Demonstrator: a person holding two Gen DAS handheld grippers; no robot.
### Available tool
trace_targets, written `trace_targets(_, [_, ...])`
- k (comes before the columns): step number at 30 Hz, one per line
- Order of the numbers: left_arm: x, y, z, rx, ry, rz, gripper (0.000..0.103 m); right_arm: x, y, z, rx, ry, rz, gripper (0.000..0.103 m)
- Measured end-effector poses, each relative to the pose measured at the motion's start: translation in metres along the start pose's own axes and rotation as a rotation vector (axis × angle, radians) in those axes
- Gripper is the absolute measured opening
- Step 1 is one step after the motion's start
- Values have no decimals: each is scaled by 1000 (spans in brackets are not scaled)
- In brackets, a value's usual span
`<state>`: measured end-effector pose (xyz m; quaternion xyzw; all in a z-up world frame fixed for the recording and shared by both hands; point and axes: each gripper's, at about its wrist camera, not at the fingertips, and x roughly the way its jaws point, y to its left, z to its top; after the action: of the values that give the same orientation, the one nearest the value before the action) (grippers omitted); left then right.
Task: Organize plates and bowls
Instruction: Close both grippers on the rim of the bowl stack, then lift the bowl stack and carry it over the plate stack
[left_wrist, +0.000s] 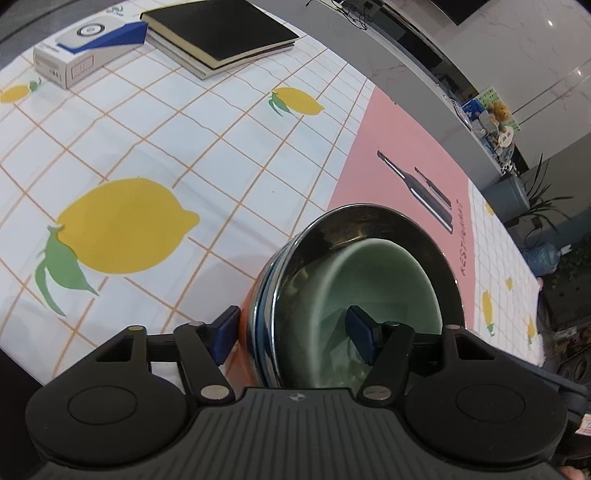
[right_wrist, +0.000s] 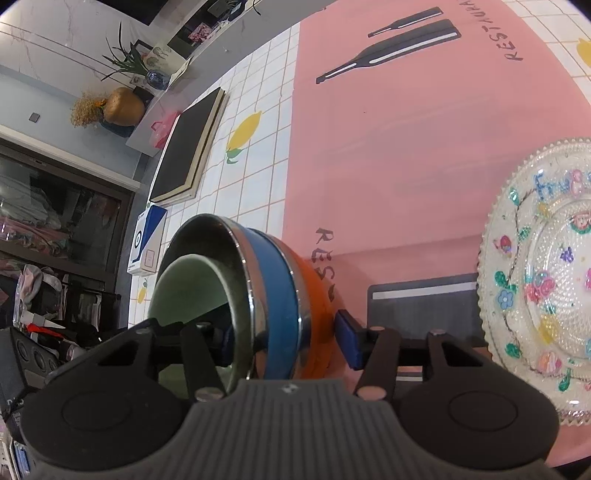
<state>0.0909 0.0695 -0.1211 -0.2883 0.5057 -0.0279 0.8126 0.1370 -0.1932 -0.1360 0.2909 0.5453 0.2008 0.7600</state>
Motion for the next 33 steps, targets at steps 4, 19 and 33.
trace_targets(4, [0,-4,-1,28,-7,9,73,-1,-4,-1,2,-1,-4,39])
trace_targets(19, [-3,0,-4,-4,5,-16,71,-5,-1,-2,-9,-14,-16,39])
trace_targets(33, [-21,-34,-8,38,-22,-62,69,-46,-4,0,-22,-82,-4,39])
